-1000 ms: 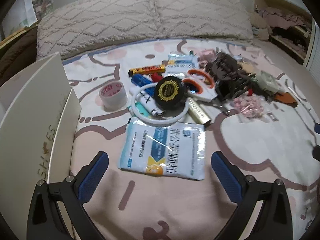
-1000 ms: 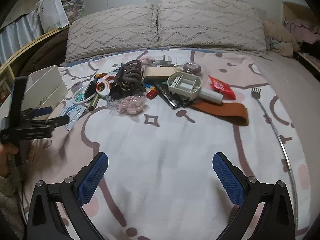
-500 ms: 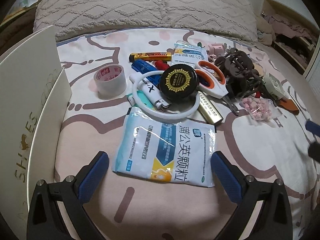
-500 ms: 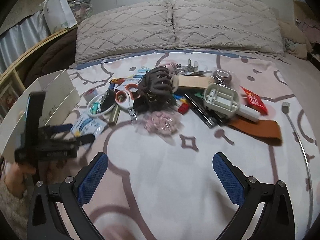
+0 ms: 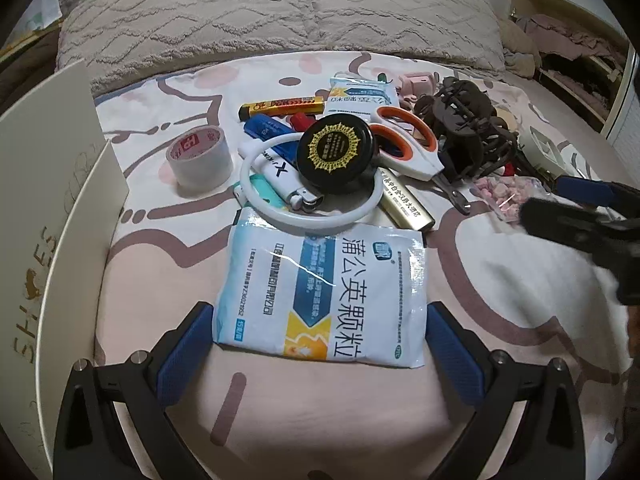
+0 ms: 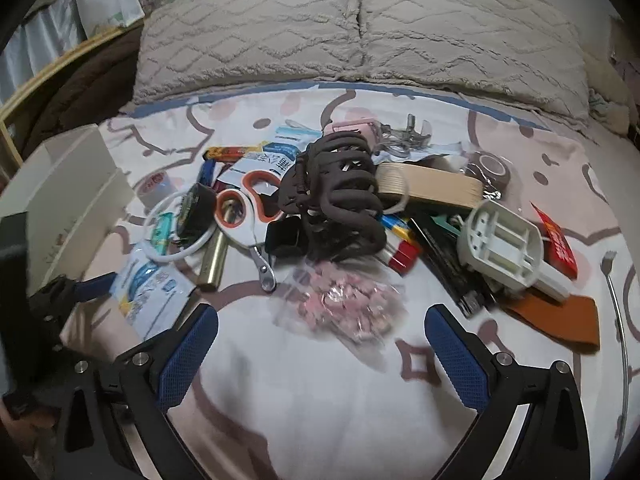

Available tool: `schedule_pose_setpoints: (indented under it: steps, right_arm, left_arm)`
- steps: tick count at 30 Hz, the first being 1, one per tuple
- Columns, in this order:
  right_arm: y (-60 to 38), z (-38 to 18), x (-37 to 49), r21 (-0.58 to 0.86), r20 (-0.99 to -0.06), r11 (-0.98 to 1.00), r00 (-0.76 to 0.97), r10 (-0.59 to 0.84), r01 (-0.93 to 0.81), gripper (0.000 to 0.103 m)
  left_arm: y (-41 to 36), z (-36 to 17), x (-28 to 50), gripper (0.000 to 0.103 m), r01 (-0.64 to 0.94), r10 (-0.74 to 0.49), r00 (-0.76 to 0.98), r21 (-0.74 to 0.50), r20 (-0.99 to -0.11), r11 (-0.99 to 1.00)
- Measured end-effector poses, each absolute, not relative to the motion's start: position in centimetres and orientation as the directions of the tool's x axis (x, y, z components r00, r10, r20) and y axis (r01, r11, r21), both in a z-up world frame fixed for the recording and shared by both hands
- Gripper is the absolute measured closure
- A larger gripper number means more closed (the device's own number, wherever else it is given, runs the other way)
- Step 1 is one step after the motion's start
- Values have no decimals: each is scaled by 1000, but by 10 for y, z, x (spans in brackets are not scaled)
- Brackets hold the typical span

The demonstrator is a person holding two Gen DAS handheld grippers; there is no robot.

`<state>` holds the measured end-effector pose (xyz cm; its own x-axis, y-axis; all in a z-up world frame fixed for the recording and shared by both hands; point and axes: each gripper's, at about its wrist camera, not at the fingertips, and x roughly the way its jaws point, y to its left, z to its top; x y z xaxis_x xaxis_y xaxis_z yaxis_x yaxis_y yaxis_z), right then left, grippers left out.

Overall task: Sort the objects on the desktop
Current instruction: 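Grasp the pink candy bag with the right tool while the left tool approaches the white sachet, then lift the pink candy bag with the right tool while the left tool aligns over the sachet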

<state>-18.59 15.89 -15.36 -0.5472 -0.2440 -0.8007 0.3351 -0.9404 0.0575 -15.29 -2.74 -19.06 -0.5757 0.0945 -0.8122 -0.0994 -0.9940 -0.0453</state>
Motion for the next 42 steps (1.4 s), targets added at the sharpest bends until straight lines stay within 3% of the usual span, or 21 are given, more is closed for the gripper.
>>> schedule_pose_setpoints:
  steps: [4,6,7,11,25,35,42]
  right_arm:
    - [150,-163,-193,-22,-804,-940,-565,-186,341,18]
    - [150,-167,-196,-59,-799,-936,-578,-164,347,31]
    - [151,-168,-197,-71,-797,-936,-584,-155,345,43]
    - [157,-169,-194,-90,-788,-922,-593,-165,377,54]
    - [173,-170,-123,-41,-789,-865,-547,-279,501,60]
    - [192,-165,-79,58,-795,-844,-486,-362,533,60]
    - [208,-167,-61,95,-801,-847,-465,-377,523,60]
  left_arm:
    - [-27,-192,-153,0,-94,97,-574,-52,-813,-994]
    - [-28,-192,-154,0,-94,101,-572,-58,-814,-994]
    - [-29,-192,-154,0,-93,105,-571,-63,-814,-994]
    - [-30,-191,-153,0,-93,114,-572,-74,-812,-993]
    - [-37,-187,-149,2,-87,175,-584,-153,-793,-984]
    - [-31,-184,-144,11,-97,174,-585,-145,-792,-985]
    - [-10,-182,-127,12,-155,172,-565,-100,-807,-983]
